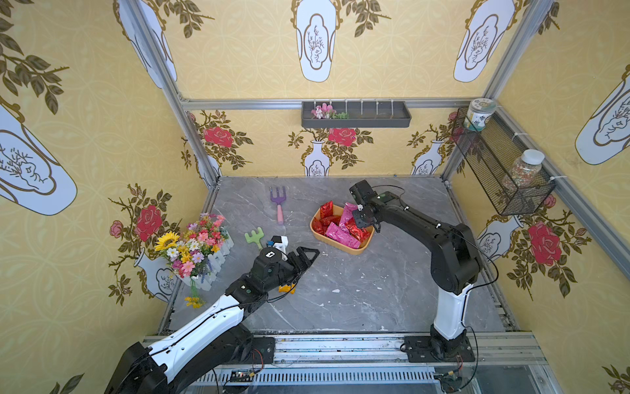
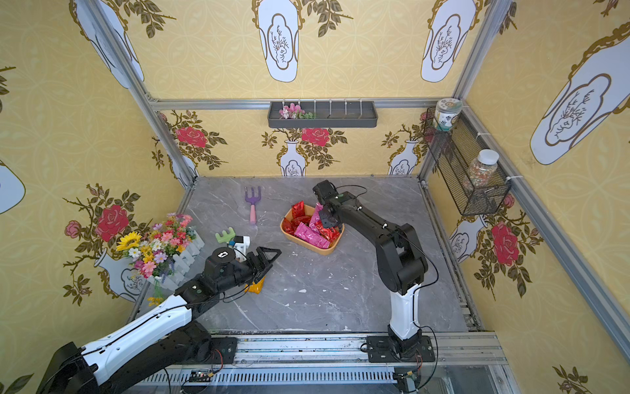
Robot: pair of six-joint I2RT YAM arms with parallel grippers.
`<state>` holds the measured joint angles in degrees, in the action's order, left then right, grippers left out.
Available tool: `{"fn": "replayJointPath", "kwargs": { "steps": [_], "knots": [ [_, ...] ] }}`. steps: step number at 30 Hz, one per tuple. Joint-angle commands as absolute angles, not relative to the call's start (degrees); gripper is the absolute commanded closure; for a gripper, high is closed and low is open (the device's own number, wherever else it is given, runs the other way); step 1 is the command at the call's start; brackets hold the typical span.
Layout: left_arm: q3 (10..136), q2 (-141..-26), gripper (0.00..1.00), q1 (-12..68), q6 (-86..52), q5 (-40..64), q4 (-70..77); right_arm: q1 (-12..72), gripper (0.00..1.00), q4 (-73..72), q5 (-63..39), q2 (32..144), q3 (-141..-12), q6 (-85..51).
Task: Take the tea bags out of the storage box
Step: Pick up the tea bag from the storage box.
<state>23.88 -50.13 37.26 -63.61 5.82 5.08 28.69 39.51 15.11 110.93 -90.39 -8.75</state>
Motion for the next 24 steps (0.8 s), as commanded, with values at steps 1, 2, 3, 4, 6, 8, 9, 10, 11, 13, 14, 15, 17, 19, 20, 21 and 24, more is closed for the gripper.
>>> {"fn": "replayJointPath", "kwargs": {
  "steps": [1,2,3,4,6,8,9,10,11,13,14,15,17,19,20,21,24],
  "knots": [
    [24.07,-50.26,0.12,37.27,-63.55,6.31,7.03,28.84,0.95,40.17,15.47,109.92,-91.02,-8.88],
    [24.16,-50.36,0.12,37.27,-63.55,6.32,7.03,28.91,0.97,40.29,15.42,109.63,-91.12,-8.87],
    [24.26,-50.36,0.12,37.27,-63.54,6.37,7.03,29.08,0.99,40.42,15.47,109.30,-91.15,-8.83],
    [24.39,-50.36,0.12,37.27,-63.54,6.40,7.03,29.17,1.00,40.66,15.53,109.05,-91.27,-8.85],
    [24.67,-50.30,0.12,37.27,-63.42,6.33,7.03,29.35,1.00,41.06,15.64,108.18,-91.32,-8.92],
    [25.09,-50.11,0.12,37.27,-63.33,6.07,6.95,29.40,1.00,41.21,15.68,107.14,-91.14,-9.01],
    [25.34,-49.95,0.12,37.27,-63.20,5.85,6.86,29.44,1.00,41.51,15.73,106.61,-91.16,-9.05],
    [25.63,-49.80,0.12,37.27,-63.20,5.69,6.65,29.44,1.00,41.77,15.85,106.08,-91.25,-9.03],
    [26.03,-49.66,0.12,37.27,-63.05,5.56,6.39,29.49,1.00,42.13,16.07,105.47,-91.36,-9.05],
    [26.89,-49.32,0.12,37.27,-62.62,5.04,5.55,29.58,1.00,42.83,16.57,104.27,-91.42,-9.02],
    [27.51,-49.18,0.12,37.27,-62.28,4.64,4.86,29.62,1.00,43.27,16.83,103.51,-91.42,-9.05],
    [28.14,-48.98,0.12,37.27,-61.92,4.21,4.16,29.70,1.00,43.70,17.17,102.61,-91.28,-9.14],
    [29.18,-48.54,0.10,37.27,-61.38,3.10,3.12,29.81,1.00,44.16,17.48,100.65,-90.87,-9.27],
    [30.15,-48.00,0.09,37.27,-60.93,2.10,2.19,30.01,1.00,44.54,17.74,98.24,-90.10,-9.43],
    [30.68,-47.77,0.09,37.19,-60.71,1.58,1.67,30.18,1.00,44.64,17.83,96.83,-89.64,-9.52],
    [31.19,-47.60,0.08,37.18,-60.67,1.21,1.25,30.30,1.00,44.73,17.78,95.73,-89.30,-9.74],
    [32.71,-47.19,0.06,37.09,-60.14,0.28,-0.11,30.63,1.00,45.16,16.55,92.04,-88.06,-10.52]
  ]
}}
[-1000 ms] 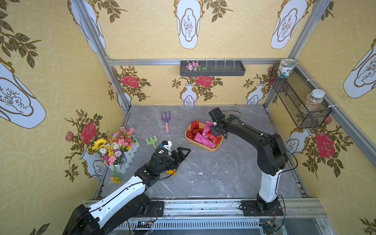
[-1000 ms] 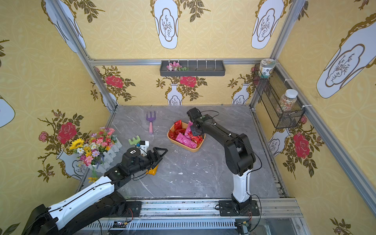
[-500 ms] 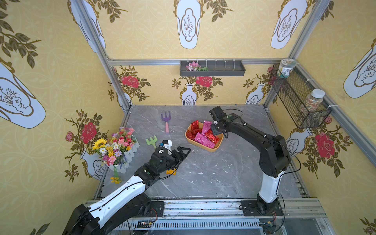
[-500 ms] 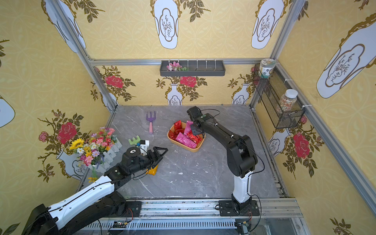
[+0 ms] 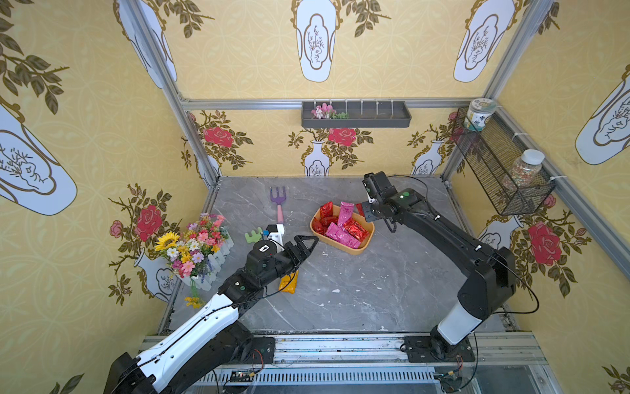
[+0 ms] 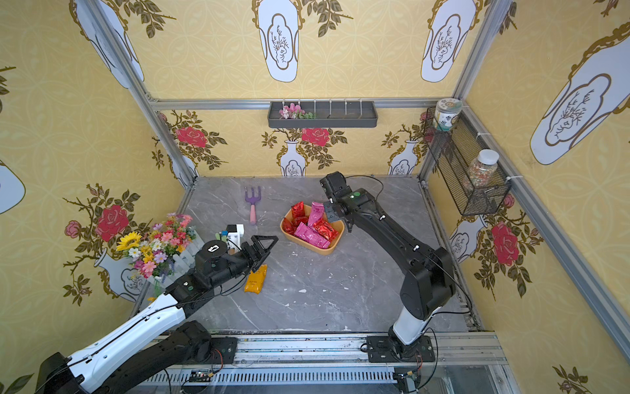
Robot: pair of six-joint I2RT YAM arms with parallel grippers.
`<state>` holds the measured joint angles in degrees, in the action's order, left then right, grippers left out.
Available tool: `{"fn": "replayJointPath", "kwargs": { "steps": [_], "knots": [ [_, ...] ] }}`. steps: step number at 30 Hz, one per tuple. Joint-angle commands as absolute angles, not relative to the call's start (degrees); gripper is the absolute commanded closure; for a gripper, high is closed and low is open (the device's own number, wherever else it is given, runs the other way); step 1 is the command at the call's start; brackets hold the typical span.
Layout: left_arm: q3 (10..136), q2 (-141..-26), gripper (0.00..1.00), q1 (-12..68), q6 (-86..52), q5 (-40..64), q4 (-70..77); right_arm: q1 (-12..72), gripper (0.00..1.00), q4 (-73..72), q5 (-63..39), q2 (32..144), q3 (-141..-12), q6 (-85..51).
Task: Take the tea bags out of the storage box
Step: Pick up the tea bag from the storage box, then place the tea bag at the center of the board.
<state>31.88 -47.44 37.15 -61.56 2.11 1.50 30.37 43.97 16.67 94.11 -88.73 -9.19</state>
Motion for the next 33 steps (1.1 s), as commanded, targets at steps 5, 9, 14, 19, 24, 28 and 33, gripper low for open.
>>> {"fn": "replayJointPath", "kwargs": {
  "steps": [5,9,14,19,24,28,33],
  "knots": [
    [35.16,-46.54,0.05,36.70,-59.20,-0.92,-2.61,32.10,1.00,45.53,13.02,86.75,-86.50,-12.44],
    [37.08,-45.74,0.05,36.39,-58.83,-3.27,-6.65,35.07,1.00,44.62,8.41,83.80,-84.47,-14.75],
    [36.80,-43.33,0.05,35.95,-58.88,-5.19,-9.90,40.81,1.00,40.93,3.20,81.94,-79.69,-20.51],
    [34.43,-38.91,0.03,35.69,-59.61,-6.05,-11.77,42.98,1.00,32.94,-4.92,79.83,-72.51,-27.33],
    [32.33,-34.43,0.03,35.60,-60.41,-7.10,-14.60,45.11,1.00,26.26,-8.35,80.10,-66.90,-34.47],
    [30.60,-31.38,0.02,35.60,-61.22,-7.47,-15.29,46.42,1.00,18.95,-11.11,81.66,-61.41,-41.30],
    [30.15,-30.37,0.02,35.53,-61.18,-7.39,-16.15,48.64,1.00,13.24,-11.53,84.29,-58.10,-45.93]
  ]
}}
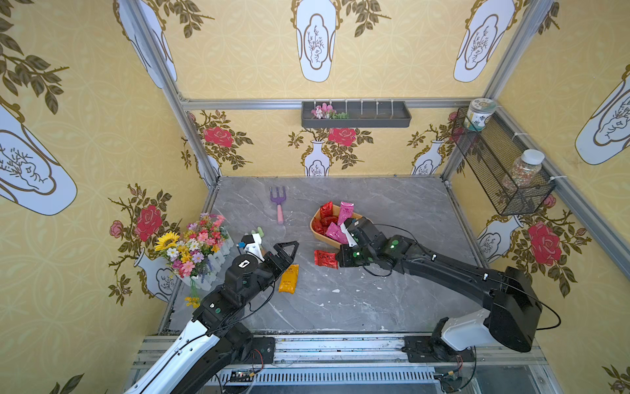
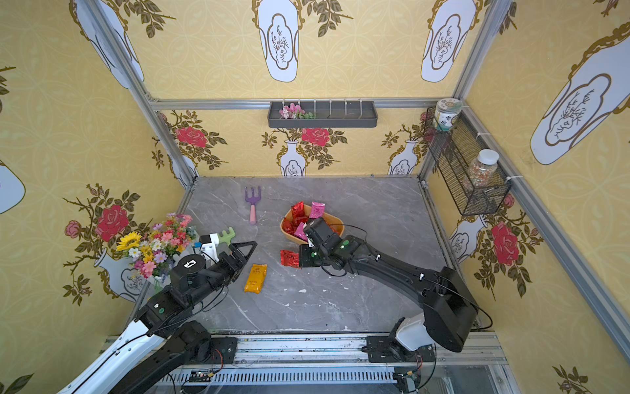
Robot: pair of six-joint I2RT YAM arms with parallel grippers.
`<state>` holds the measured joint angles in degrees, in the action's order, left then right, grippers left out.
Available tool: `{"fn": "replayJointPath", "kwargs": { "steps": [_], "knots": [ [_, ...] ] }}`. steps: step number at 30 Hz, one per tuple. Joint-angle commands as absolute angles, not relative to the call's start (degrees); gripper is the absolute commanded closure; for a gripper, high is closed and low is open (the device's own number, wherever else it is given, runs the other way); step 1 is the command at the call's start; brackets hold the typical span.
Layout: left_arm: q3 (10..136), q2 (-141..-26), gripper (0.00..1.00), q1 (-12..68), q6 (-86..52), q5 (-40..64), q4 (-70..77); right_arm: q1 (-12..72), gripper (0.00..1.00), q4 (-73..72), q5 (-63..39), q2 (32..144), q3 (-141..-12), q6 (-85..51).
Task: Take the tea bags out of the storage box
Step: Place the tea bag at the center of the board.
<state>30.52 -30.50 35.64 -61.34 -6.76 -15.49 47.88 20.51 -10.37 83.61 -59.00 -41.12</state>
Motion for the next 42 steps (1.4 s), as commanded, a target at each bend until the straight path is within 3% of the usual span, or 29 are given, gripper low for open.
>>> {"fn": "replayJointPath", "kwargs": {
  "steps": [1,31,34,37,42],
  "knots": [
    [30.15,-30.44,0.02,35.51,-61.02,-7.33,-16.25,49.01,1.00,12.29,-11.51,84.75,-57.65,-46.57],
    [28.66,-31.13,0.00,35.51,-60.42,-7.10,-15.38,53.92,1.00,1.71,-11.34,95.71,-51.34,-53.95],
    [28.39,-31.11,0.00,35.51,-60.47,-7.03,-15.12,54.21,0.86,1.67,-10.89,95.33,-50.77,-53.77],
    [28.38,-31.33,0.00,35.51,-60.48,-6.95,-14.86,54.52,0.60,2.64,-10.01,93.97,-50.67,-52.88],
    [28.78,-31.94,0.00,35.51,-60.25,-6.77,-14.44,54.59,0.44,7.48,-7.81,90.49,-52.16,-50.05]
  ]
}}
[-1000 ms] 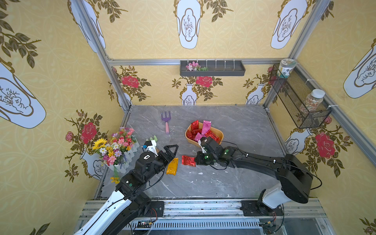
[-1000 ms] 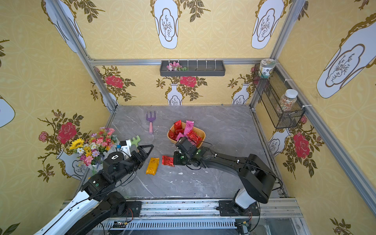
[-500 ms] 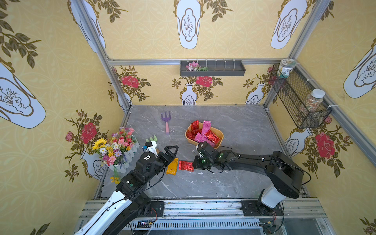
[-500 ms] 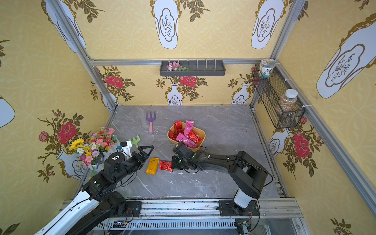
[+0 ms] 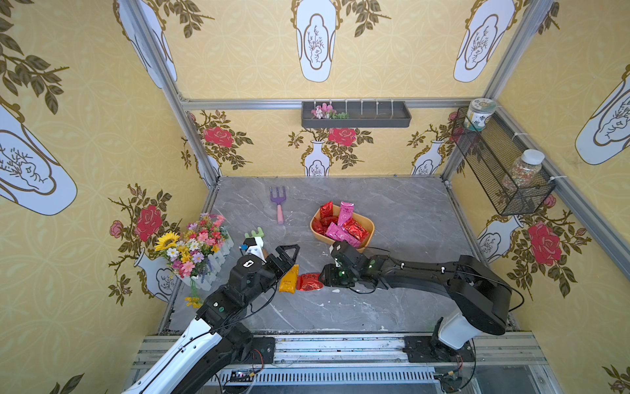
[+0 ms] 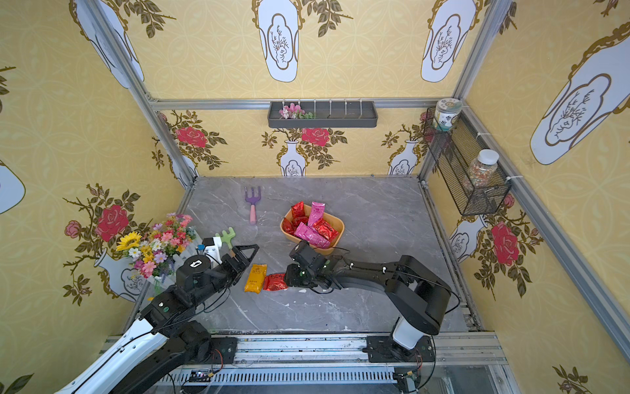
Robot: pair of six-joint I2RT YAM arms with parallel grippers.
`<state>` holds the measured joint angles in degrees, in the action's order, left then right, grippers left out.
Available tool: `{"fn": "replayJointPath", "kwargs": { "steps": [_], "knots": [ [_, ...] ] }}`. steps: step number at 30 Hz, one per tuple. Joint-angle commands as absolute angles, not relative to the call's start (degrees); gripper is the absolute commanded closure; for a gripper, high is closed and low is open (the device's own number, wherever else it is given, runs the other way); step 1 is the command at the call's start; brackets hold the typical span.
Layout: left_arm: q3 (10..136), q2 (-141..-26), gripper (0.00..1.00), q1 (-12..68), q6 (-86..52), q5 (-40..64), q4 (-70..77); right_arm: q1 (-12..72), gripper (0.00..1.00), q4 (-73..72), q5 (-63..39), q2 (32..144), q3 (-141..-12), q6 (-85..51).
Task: Take the tea bags out of the storage box
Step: Place the tea bag at the center of the board, then pick up the tea bag from the storage box.
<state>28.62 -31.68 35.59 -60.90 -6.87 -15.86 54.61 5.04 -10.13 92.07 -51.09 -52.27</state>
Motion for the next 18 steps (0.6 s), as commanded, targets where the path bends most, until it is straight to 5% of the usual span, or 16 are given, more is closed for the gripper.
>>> {"fn": "replayJointPath", "kwargs": {
  "steps": [1,9,18],
  "knots": [
    [29.12,-32.20,0.00,35.51,-60.05,-6.73,-14.39,54.65,0.42,8.86,-7.22,89.59,-52.77,-49.36],
    [35.17,-37.67,0.00,35.42,-56.33,-6.24,-14.65,54.04,0.40,24.19,1.36,82.70,-60.56,-40.71],
    [46.75,-48.75,0.03,34.92,-50.19,-4.35,-15.12,45.19,0.56,36.67,7.01,83.99,-69.53,-29.65]
  ]
}}
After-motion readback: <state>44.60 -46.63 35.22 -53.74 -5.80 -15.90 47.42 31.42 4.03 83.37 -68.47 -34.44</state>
